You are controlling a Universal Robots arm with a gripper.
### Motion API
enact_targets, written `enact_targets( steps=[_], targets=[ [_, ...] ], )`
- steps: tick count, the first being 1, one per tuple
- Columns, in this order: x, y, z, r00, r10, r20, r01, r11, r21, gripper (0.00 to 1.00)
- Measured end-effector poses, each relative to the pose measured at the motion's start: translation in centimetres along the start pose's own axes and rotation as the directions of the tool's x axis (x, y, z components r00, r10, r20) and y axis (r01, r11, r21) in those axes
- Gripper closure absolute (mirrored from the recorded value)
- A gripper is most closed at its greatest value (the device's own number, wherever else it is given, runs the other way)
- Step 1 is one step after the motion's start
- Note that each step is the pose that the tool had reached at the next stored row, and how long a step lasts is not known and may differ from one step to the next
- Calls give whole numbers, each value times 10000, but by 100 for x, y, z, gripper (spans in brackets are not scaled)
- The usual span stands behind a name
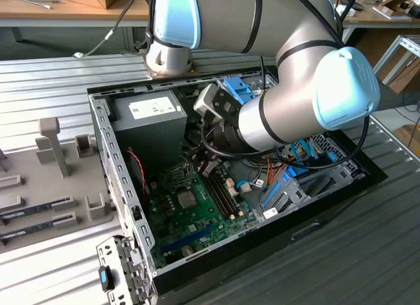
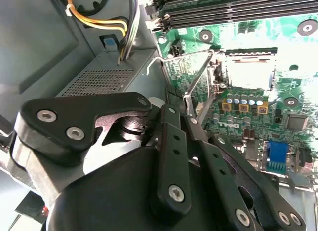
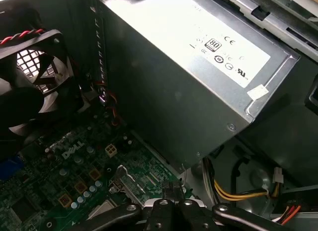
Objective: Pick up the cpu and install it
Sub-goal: 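Close the cpu cover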
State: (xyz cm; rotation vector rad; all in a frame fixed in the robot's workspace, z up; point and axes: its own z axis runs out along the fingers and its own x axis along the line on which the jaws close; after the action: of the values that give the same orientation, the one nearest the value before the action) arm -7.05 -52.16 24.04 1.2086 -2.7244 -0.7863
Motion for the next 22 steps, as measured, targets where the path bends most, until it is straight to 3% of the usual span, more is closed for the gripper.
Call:
enact_targets(
  steps=[7, 12, 14, 17, 18, 19, 22],
  targets=[
    [4, -3, -2, 9998, 70, -201, -66, 9998, 202, 89],
    [10, -6, -6, 9996, 84, -262, -77, 9996, 259, 89],
    [10, -8, -7, 9994, 96, -317, -87, 9995, 310, 89],
    [11, -8, -7, 9976, 228, -647, -186, 9977, 649, 89],
    [11, -8, -7, 9955, 334, -882, -254, 9956, 902, 89],
    [10, -9, -7, 9941, 396, -1014, -290, 9941, 1043, 89],
    [11, -8, -7, 9941, 393, -1009, -288, 9942, 1037, 89]
  ],
)
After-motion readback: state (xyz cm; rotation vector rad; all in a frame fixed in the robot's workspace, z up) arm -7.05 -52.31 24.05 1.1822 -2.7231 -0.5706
